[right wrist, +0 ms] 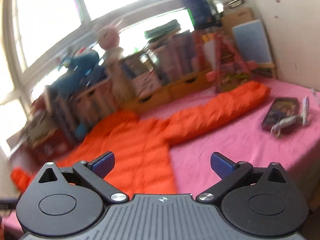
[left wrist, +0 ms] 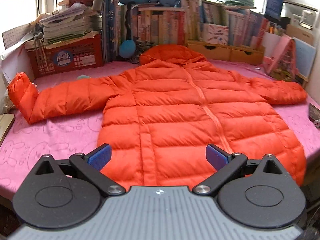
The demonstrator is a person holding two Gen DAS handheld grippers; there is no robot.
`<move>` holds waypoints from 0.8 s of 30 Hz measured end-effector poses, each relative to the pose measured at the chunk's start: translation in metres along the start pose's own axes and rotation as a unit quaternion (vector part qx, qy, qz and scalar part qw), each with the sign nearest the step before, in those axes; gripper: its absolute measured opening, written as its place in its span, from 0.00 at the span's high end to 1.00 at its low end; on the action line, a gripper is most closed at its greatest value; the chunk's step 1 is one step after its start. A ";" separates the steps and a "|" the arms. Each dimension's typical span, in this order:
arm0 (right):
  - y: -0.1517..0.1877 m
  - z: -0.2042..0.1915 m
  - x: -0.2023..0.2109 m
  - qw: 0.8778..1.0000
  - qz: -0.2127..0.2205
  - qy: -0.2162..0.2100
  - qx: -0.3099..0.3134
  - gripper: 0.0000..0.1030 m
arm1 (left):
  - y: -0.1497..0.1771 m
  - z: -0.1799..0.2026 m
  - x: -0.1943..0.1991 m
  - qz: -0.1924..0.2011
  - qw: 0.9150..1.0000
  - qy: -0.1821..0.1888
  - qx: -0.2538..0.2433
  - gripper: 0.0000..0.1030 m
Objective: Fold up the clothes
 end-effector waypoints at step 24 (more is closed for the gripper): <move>-0.072 0.155 -0.252 0.968 -0.061 0.215 -0.113 0.12 | -0.024 -0.019 -0.131 -0.035 0.998 -0.039 0.032 0.00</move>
Point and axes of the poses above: each gripper's, at about its wrist camera, not at the fingertips, and x roughly against the way its jaws point, z to its right, y to its underside, the point moved 10 cm from there along -x, roughly the way its jaws point, and after that the axes turned 3 degrees about -z, right-handed, at the moved point
